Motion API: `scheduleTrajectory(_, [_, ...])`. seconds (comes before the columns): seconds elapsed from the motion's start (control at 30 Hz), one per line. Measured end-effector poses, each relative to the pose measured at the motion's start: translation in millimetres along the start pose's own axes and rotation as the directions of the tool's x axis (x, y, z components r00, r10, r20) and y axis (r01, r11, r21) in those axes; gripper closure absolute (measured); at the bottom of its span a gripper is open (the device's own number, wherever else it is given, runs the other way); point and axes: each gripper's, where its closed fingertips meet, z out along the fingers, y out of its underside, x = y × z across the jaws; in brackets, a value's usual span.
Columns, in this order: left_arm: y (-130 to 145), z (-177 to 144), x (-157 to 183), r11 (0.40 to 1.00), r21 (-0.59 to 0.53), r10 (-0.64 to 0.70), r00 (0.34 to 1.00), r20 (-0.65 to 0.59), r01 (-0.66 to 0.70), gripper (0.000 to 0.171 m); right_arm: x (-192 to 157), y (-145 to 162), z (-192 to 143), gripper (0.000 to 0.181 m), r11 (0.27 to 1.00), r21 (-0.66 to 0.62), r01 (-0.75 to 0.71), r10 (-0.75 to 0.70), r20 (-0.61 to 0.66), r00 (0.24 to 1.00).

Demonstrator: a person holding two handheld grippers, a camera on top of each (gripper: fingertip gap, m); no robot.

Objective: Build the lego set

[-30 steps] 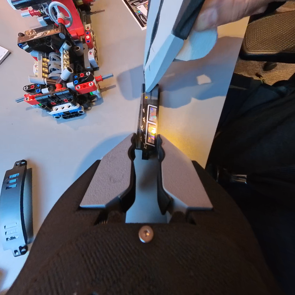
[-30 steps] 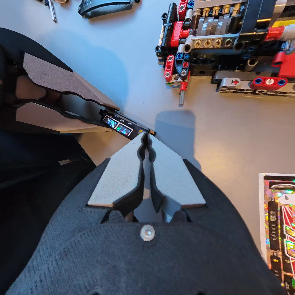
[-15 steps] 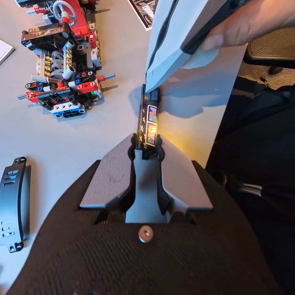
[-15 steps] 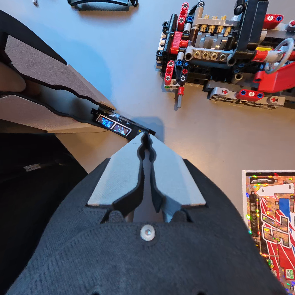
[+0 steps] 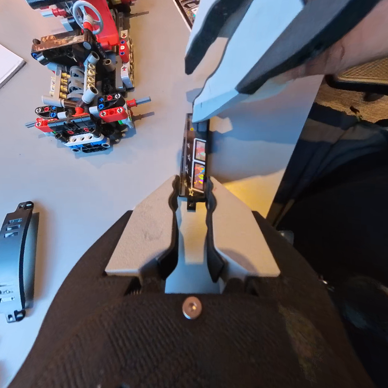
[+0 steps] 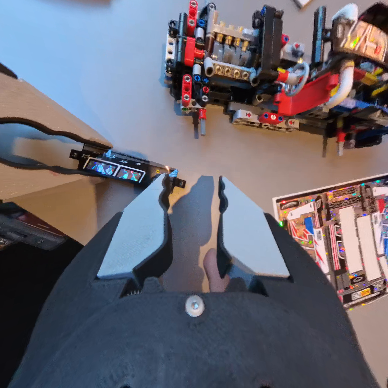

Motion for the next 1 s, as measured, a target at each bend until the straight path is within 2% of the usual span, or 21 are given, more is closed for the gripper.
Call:
scheduleTrajectory(0.07, [-1, 0, 1, 1.000, -0.001, 0.019, 1.000, 0.019, -0.019, 0.149, 10, 4, 1, 0.135, 1.000, 0.001, 0.020, -0.020, -0.054, 0.998])
scheduleTrajectory(0.1, [-1, 0, 1, 1.000, -0.002, 0.025, 0.999, 0.026, -0.025, 0.149, 24, 14, 4, 0.144, 0.998, -0.034, 0.056, -0.060, -0.145, 0.988])
scheduleTrajectory(0.13, [0, 0, 1, 1.000, 0.000, 0.024, 0.999, 0.030, -0.024, 0.149, 39, 22, 6, 0.161, 0.995, -0.053, 0.088, -0.098, -0.227, 0.969])
scheduleTrajectory(0.17, [0, -1, 1, 1.000, 0.000, 0.021, 0.999, 0.031, -0.021, 0.149, 46, 27, 4, 0.168, 0.993, -0.055, 0.108, -0.119, -0.258, 0.959])
scheduleTrajectory(0.23, [0, -1, 1, 1.000, -0.001, 0.026, 0.999, 0.036, -0.026, 0.149, 52, 29, -7, 0.154, 0.996, -0.041, 0.084, -0.092, -0.259, 0.962])
scheduleTrajectory(0.3, [0, -1, 1, 1.000, 0.001, 0.026, 0.999, 0.036, -0.026, 0.149, 52, 14, -23, 0.145, 0.996, 0.083, 0.023, -0.005, -0.202, 0.979])
scheduleTrajectory(0.37, [-1, 0, 0, 0.999, 0.005, 0.045, 0.998, 0.047, -0.045, 0.150, 42, -11, -38, 0.122, 0.964, 0.251, -0.086, 0.099, -0.039, 0.994])
scheduleTrajectory(0.4, [-2, 0, 0, 0.999, 0.004, 0.050, 0.997, 0.052, -0.050, 0.150, 28, -25, -45, 0.124, 0.934, 0.324, -0.150, 0.123, 0.102, 0.987])
scheduleTrajectory(0.43, [-2, 1, 0, 0.999, 0.005, 0.052, 0.997, 0.054, -0.052, 0.150, 9, -38, -52, 0.138, 0.903, 0.376, -0.209, 0.106, 0.276, 0.955])
scheduleTrajectory(0.47, [-3, 1, 0, 0.999, 0.005, 0.053, 0.997, 0.054, -0.053, 0.150, -12, -46, -58, 0.166, 0.879, 0.398, -0.261, 0.063, 0.446, 0.893])
scheduleTrajectory(0.5, [-3, 2, 0, 0.999, 0.005, 0.053, 0.997, 0.053, -0.054, 0.150, -28, -49, -58, 0.181, 0.876, 0.371, -0.308, 0.046, 0.571, 0.820])
scheduleTrajectory(0.57, [-4, 3, -1, 0.998, 0.005, 0.055, 0.997, 0.053, -0.055, 0.149, -48, -45, -45, 0.181, 0.902, 0.242, -0.356, 0.084, 0.713, 0.696])
scheduleTrajectory(0.6, [-5, 3, -1, 0.998, 0.005, 0.056, 0.997, 0.052, -0.056, 0.149, -53, -43, -37, 0.181, 0.908, 0.210, -0.363, 0.098, 0.736, 0.670])
scheduleTrajectory(0.63, [-5, 3, -1, 0.999, 0.005, 0.054, 0.997, 0.050, -0.054, 0.149, -56, -39, -29, 0.181, 0.920, 0.191, -0.342, 0.100, 0.730, 0.676])
scheduleTrajectory(0.67, [-5, 3, -1, 0.999, 0.005, 0.049, 0.998, 0.046, -0.049, 0.149, -54, -28, -15, 0.181, 0.943, 0.159, -0.291, 0.107, 0.683, 0.722])
scheduleTrajectory(0.7, [-4, 3, -1, 0.999, 0.005, 0.045, 0.998, 0.042, -0.045, 0.149, -46, -20, -4, 0.181, 0.957, 0.153, -0.247, 0.102, 0.617, 0.780])
scheduleTrajectory(0.83, [-4, 3, -3, 1.000, 0.005, 0.026, 0.999, 0.041, -0.026, 0.149, 2, -5, 8, 0.181, 0.958, 0.169, -0.231, 0.150, 0.389, 0.909])
scheduleTrajectory(0.9, [-4, 3, -3, 0.999, 0.005, 0.032, 0.998, 0.047, -0.032, 0.149, -34, -26, -11, 0.181, 0.930, 0.242, -0.276, 0.101, 0.554, 0.826])
scheduleTrajectory(0.93, [-4, 3, -3, 1.000, 0.005, 0.030, 0.999, 0.045, -0.031, 0.149, -49, -28, -12, 0.181, 0.931, 0.230, -0.285, 0.098, 0.592, 0.800])
scheduleTrajectory(0.97, [-4, 3, -3, 1.000, 0.005, 0.027, 0.999, 0.042, -0.027, 0.149, -52, -24, -4, 0.181, 0.943, 0.208, -0.259, 0.099, 0.570, 0.816])
scheduleTrajectory(1.0, [-3, 3, -3, 1.000, 0.003, 0.017, 0.999, 0.036, -0.017, 0.149, -38, -22, 4, 0.181, 0.938, 0.217, -0.270, 0.126, 0.514, 0.849])
